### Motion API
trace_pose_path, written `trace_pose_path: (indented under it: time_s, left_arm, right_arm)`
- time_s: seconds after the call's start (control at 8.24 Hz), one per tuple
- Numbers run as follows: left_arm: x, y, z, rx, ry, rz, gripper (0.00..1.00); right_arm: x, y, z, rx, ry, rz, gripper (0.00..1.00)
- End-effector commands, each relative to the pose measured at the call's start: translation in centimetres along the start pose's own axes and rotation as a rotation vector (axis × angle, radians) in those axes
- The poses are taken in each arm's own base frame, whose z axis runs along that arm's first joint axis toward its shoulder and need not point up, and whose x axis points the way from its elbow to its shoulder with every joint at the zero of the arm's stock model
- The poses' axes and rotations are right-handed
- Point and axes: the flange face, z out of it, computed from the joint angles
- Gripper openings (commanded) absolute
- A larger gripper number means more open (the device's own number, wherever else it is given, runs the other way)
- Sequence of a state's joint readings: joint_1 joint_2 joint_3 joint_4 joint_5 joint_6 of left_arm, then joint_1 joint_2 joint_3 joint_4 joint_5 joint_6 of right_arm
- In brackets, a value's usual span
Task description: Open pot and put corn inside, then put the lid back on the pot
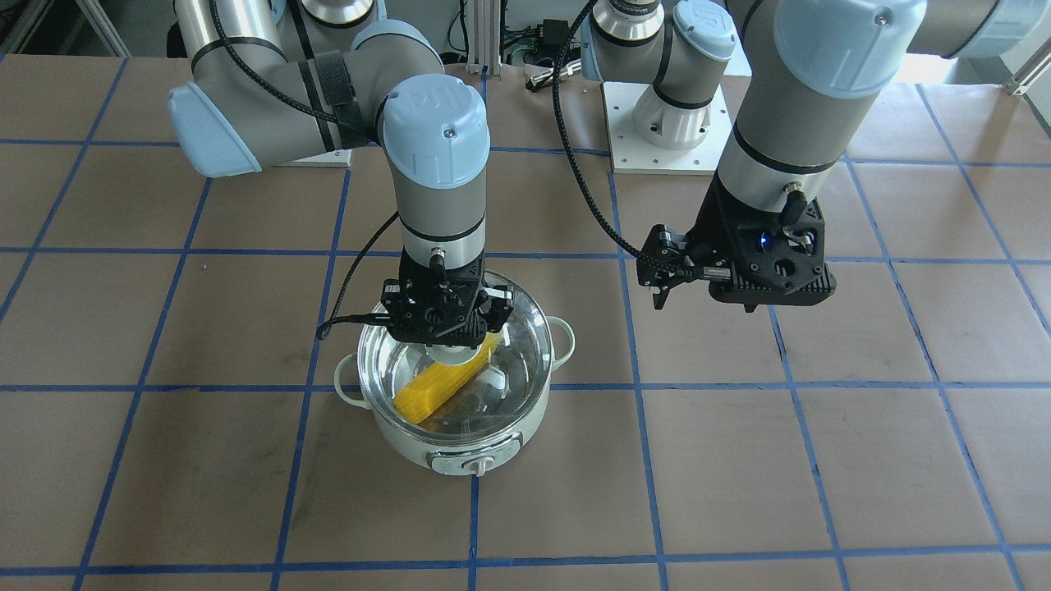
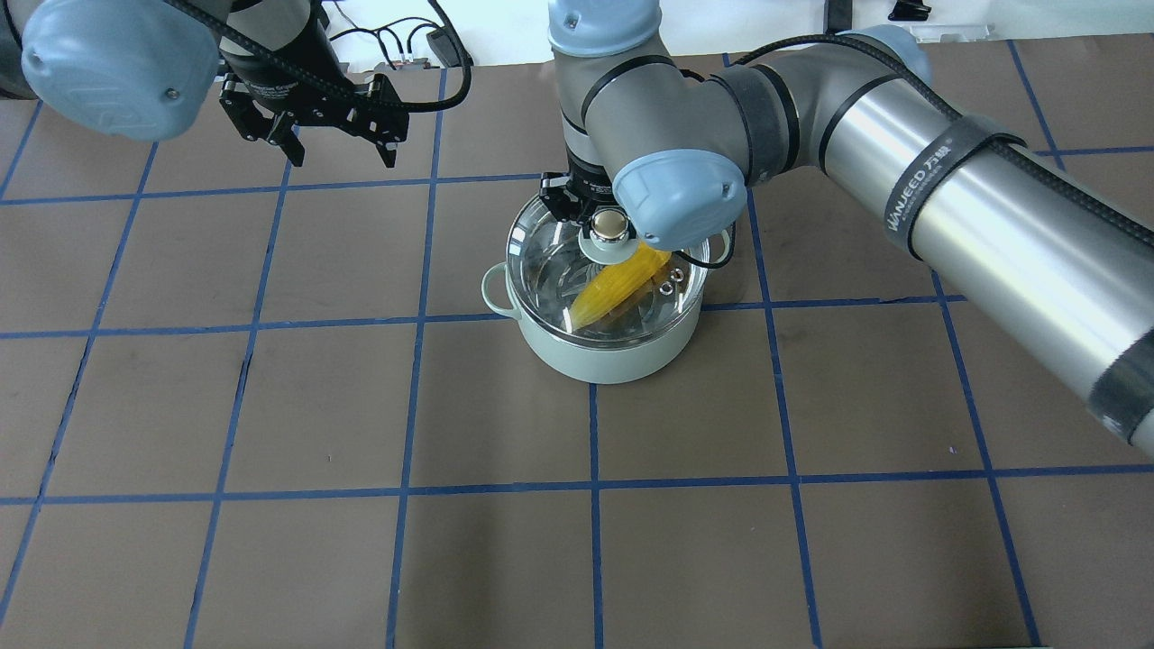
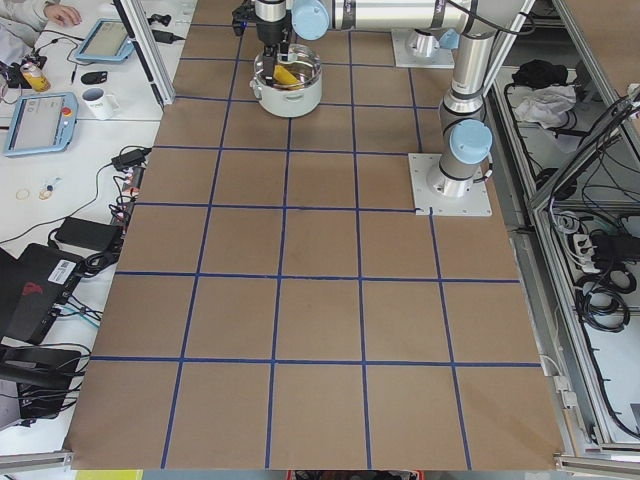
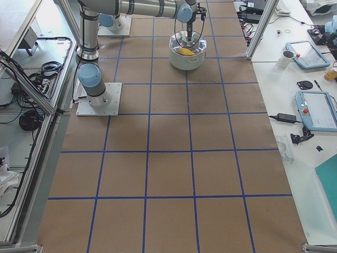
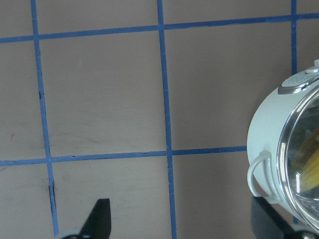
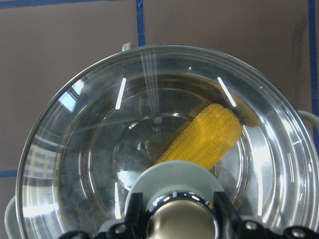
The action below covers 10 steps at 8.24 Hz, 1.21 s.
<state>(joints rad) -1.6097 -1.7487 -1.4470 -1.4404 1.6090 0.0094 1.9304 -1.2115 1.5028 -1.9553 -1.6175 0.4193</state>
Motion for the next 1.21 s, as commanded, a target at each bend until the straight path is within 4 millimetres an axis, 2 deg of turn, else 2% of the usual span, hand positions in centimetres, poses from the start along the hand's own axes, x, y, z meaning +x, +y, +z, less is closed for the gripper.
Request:
trace_pose_path:
  time_s: [0.0,1.09]
  left_arm:
    - [0.00,0.01,0.06,-0.001,0.003,0.001,1.00]
    - [-0.14,0.48,-0.25,-0.016,-0.001,0.015,1.00]
  right_arm:
    - [-0.01,-0.08,0.13,0.007,0.006,0.000,0.25]
    - [-0.27,0.04,0.52,0.001,0.000,0.012,0.25]
